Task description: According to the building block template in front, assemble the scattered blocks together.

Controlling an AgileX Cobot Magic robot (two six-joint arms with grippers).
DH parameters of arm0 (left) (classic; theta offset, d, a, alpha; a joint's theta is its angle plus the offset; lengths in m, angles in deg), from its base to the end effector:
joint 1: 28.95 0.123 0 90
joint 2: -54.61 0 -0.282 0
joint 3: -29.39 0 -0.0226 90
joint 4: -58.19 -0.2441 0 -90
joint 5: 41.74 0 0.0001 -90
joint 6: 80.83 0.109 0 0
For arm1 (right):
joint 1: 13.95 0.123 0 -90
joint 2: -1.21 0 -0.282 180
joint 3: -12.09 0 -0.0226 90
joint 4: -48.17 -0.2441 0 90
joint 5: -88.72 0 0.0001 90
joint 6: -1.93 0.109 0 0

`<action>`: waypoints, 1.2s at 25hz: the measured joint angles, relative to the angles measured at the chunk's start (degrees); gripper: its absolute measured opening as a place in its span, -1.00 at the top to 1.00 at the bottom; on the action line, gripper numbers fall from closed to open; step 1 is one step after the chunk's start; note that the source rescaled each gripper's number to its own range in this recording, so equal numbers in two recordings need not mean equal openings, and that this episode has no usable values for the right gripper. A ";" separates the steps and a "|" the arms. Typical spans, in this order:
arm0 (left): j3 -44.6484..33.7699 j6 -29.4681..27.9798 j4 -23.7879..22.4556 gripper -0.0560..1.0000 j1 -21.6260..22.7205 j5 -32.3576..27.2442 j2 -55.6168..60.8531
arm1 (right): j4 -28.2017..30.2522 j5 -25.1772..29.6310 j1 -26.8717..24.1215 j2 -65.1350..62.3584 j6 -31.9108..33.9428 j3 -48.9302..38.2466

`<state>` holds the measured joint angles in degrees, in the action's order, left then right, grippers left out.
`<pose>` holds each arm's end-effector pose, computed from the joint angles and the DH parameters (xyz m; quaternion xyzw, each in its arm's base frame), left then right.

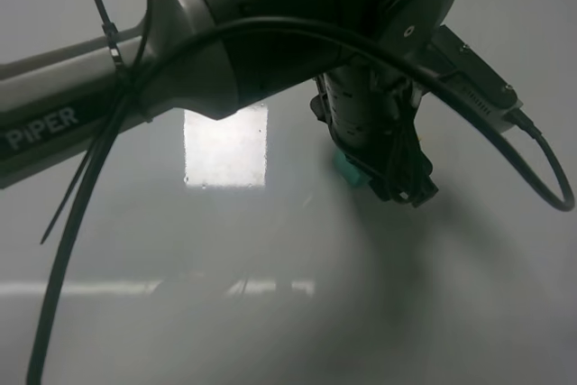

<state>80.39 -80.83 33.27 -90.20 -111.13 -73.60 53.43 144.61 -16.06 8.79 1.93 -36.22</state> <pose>0.2615 -0.3872 0.3389 0.4891 0.7973 0.0423 0.3511 0.0106 -0.0087 0.2756 0.0152 0.8270 -0.0562 0.5593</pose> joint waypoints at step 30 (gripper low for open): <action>3.21 9.22 -1.63 0.86 -1.03 -0.74 8.62 | 0.00 0.00 0.00 0.00 0.00 0.00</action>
<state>83.61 -71.60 31.63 -91.23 -111.86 -64.97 53.43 144.61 -16.06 8.79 1.93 -36.22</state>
